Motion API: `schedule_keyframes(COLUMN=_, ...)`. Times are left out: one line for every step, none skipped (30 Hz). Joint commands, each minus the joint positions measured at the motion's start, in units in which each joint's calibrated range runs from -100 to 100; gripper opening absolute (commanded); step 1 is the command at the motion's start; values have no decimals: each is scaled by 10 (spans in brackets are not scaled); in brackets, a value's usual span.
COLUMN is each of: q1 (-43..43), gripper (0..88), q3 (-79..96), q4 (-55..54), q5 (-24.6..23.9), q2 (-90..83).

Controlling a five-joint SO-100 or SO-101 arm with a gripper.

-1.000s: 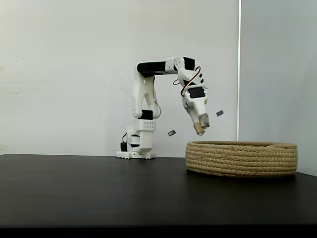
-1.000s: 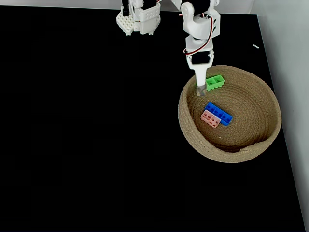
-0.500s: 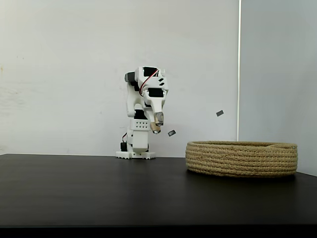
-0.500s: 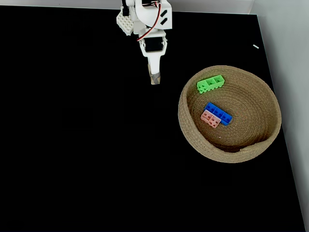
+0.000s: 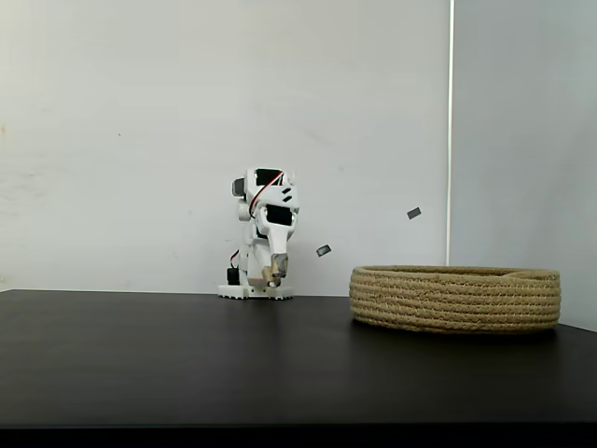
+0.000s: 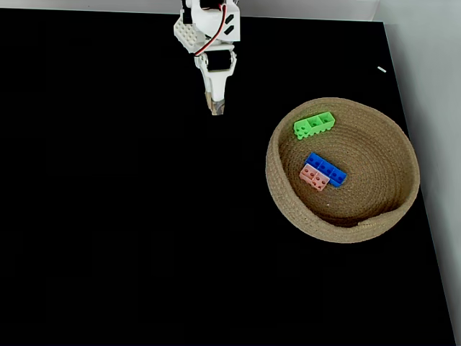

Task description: Place the lego blocks in the tray

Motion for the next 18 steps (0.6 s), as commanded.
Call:
schedule_keyframes(q1=8, gripper=1, q3=25, q4=34, q5=4, q2=-53)
schedule_keyframes(q1=9, gripper=0, q3=31, q4=46, q5=0, q2=-72)
schedule_keyframes(q1=11, gripper=0, q3=34, q4=58, q5=-1, q2=-87)
schedule_keyframes(q1=11, gripper=0, q3=37, q4=69, q5=-1, q2=-102)
schedule_keyframes(q1=9, gripper=0, q3=40, q4=78, q5=-1, q2=-116)
schedule_keyframes(q1=8, gripper=0, q3=44, q4=86, q5=-1, q2=-133)
schedule_keyframes(q1=6, gripper=0, q3=50, q4=97, q5=-1, q2=-158)
schedule_keyframes(q1=4, gripper=1, q3=52, q4=103, q5=1, q2=-164)
schedule_keyframes(q1=4, gripper=1, q3=52, q4=105, q5=3, q2=-164)
schedule_keyframes(q1=2, gripper=1, q3=51, q4=105, q5=4, q2=-164)
schedule_keyframes(q1=0, gripper=1, q3=51, q4=105, q5=4, q2=-164)
schedule_keyframes(q1=0, gripper=1, q3=51, q4=105, q5=4, q2=-164)
schedule_keyframes(q1=0, gripper=1, q3=51, q4=105, q5=5, q2=-164)
schedule_keyframes(q1=-1, gripper=2, q3=51, q4=105, q5=6, q2=-164)
schedule_keyframes(q1=-1, gripper=2, q3=51, q4=105, q5=6, q2=-164)
schedule_keyframes(q1=-1, gripper=2, q3=51, q4=105, q5=5, q2=-164)
schedule_keyframes(q1=-1, gripper=3, q3=51, q4=105, q5=4, q2=-164)
schedule_keyframes(q1=-1, gripper=3, q3=52, q4=105, q5=3, q2=-164)
